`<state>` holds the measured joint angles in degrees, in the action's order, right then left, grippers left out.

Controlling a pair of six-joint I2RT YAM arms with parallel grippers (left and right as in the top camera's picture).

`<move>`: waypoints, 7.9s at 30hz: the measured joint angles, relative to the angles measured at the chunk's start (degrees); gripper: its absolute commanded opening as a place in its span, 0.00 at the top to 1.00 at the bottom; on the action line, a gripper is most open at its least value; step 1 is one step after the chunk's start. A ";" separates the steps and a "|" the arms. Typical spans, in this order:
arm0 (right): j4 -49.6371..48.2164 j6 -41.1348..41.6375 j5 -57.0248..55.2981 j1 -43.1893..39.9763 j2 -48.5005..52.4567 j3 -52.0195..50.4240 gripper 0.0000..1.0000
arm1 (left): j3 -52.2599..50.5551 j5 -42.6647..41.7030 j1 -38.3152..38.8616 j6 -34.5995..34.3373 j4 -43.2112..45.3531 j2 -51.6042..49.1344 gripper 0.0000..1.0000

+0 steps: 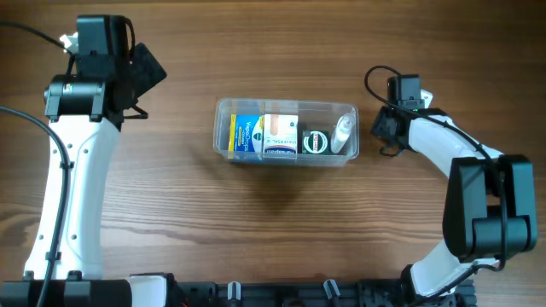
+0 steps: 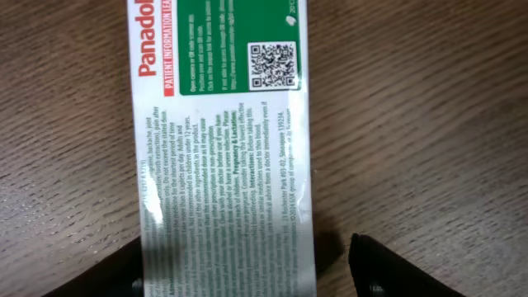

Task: Pack container
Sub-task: 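Move the right gripper to the Panadol box and grasp it, then carry the Panadol box with the right gripper into the container's left side, then lower the Panadol box into the container and open the right gripper, then withdraw the right gripper up and away from the container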

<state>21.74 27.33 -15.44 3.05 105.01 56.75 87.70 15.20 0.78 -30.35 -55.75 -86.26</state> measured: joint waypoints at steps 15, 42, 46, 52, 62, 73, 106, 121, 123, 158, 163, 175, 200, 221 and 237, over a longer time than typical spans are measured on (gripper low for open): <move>0.04 -0.39 1.05 0.00 0.00 0.00 0.12 | 0.00 0.00 0.00 0.00 0.00 0.00 0.00; -8.57 -10.27 1.31 -1.66 0.11 -0.44 0.27 | 0.00 0.00 0.00 0.00 0.00 0.00 0.00; -8.55 -9.44 1.36 -1.66 0.11 -0.52 0.32 | 0.00 0.00 0.00 0.00 0.00 0.00 0.00; -7.63 -9.40 1.51 -1.66 0.11 -0.52 0.31 | 0.00 0.00 0.00 0.00 0.00 0.00 0.00; -8.07 -7.43 1.53 -1.66 0.17 -1.62 0.39 | 0.00 0.00 0.00 0.00 0.00 0.00 0.00; -7.87 -6.58 1.70 -1.66 0.15 -1.60 0.58 | 0.00 0.00 0.00 0.02 0.00 0.00 0.00; -3.93 -38.01 12.04 39.71 -31.41 0.11 0.66 | 0.00 0.00 0.00 0.00 0.00 0.00 0.00; -12.20 -44.22 12.41 40.15 -17.14 0.11 0.47 | 0.00 0.00 0.00 0.00 0.00 0.00 0.00; -12.20 -44.63 12.44 40.15 -17.14 0.11 0.39 | 0.00 0.00 0.00 0.00 0.00 0.00 0.00; -21.18 -17.38 8.28 40.13 -6.78 0.11 0.93 | 0.00 0.00 0.00 0.00 0.00 0.00 0.00; -19.85 -15.74 8.33 40.15 -6.75 0.13 0.92 | 0.00 0.00 0.00 0.00 0.00 0.00 0.00; -14.34 -13.18 10.62 40.15 -6.82 1.16 0.88 | 0.00 0.00 0.00 0.00 0.00 0.00 0.00; -12.31 -10.60 4.26 39.98 -6.86 1.16 0.95 | 0.00 0.00 0.00 0.00 0.00 0.00 0.00; -12.72 -12.66 2.14 39.98 -8.90 1.14 0.87 | 0.00 0.00 0.00 0.00 0.00 0.00 0.00; 6.73 -12.41 0.59 39.98 -70.25 1.29 0.80 | 0.00 0.00 0.00 0.00 0.00 0.00 0.00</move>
<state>28.47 14.92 -14.85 43.03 34.76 58.04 87.70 15.20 0.78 -30.35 -55.75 -86.26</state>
